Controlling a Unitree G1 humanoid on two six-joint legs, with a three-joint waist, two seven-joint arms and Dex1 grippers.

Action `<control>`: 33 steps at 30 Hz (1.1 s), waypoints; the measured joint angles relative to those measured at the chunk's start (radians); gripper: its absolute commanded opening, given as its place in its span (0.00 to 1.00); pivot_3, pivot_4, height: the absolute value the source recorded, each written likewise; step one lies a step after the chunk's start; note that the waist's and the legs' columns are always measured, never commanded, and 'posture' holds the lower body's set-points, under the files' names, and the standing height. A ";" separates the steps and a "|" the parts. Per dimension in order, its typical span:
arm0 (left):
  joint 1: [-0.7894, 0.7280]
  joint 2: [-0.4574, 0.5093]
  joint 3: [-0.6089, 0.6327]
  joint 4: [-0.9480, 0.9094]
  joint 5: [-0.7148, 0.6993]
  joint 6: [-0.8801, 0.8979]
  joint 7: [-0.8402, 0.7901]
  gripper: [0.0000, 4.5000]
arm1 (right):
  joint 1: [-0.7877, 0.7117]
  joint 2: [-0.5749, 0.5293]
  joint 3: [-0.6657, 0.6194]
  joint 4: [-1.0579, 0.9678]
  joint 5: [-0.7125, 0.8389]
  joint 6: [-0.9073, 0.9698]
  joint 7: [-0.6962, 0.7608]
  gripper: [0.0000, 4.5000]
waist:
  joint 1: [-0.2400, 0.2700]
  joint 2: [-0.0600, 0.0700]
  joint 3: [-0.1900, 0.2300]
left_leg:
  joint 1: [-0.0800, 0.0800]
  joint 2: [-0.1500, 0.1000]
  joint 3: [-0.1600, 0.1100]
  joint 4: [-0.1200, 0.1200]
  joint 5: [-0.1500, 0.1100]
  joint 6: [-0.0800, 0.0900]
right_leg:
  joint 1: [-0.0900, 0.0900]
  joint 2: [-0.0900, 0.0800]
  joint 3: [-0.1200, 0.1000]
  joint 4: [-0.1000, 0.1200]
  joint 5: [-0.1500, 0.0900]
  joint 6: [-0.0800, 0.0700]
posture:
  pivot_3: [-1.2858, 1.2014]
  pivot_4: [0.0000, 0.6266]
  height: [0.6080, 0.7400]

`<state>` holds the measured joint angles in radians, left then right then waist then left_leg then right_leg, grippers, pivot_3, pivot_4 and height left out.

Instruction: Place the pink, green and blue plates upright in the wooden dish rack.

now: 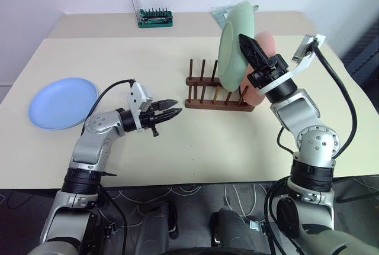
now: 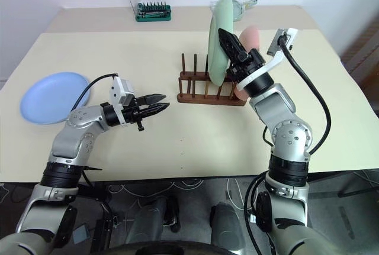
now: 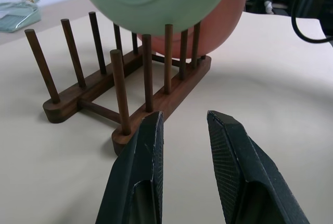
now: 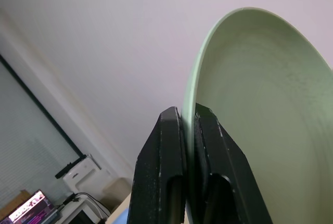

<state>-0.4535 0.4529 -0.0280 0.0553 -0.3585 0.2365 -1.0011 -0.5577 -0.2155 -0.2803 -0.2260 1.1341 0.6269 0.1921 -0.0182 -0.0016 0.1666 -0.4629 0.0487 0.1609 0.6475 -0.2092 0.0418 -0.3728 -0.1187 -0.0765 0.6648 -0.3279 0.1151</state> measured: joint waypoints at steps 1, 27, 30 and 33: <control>0.000 0.000 0.000 0.000 0.000 0.000 0.000 0.30 | 0.000 0.000 0.000 0.000 -0.003 0.000 -0.003 0.01 | 0.000 0.000 0.000 | 0.000 0.000 0.000 0.000 0.000 0.000 | 0.000 0.000 0.000 0.000 0.000 0.000 | 0.52 0.24 0.94; -0.024 -0.008 -0.011 0.024 0.007 -0.027 0.000 0.30 | -0.009 -0.004 0.001 0.074 -0.068 0.009 -0.028 0.99 | -0.001 0.000 0.000 | 0.000 0.000 0.000 0.000 0.000 0.000 | 0.000 0.000 0.000 0.000 0.000 0.000 | 0.52 0.24 0.94; -0.024 -0.008 -0.016 0.025 0.007 -0.027 0.000 0.30 | -0.030 -0.034 0.005 0.066 -0.092 0.010 -0.022 0.99 | -0.001 0.000 0.000 | 0.000 0.000 0.000 0.000 0.000 0.000 | 0.000 0.000 0.000 0.000 0.000 0.000 | 0.52 0.24 0.94; -0.024 -0.006 -0.016 0.025 0.007 -0.027 0.000 0.30 | -0.058 -0.087 0.034 0.027 -0.133 0.011 0.005 0.99 | -0.001 0.000 0.000 | 0.000 0.000 0.000 -0.001 0.000 0.000 | 0.000 0.000 0.000 0.000 0.000 0.000 | 0.52 0.24 0.94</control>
<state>-0.4773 0.4471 -0.0444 0.0806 -0.3517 0.2091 -1.0014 -0.6154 -0.3027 -0.2466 -0.1994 1.0014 0.6379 0.1971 -0.0192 -0.0014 0.1667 -0.4629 0.0487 0.1609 0.6470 -0.2093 0.0417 -0.3732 -0.1189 -0.0765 0.6645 -0.3279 0.1151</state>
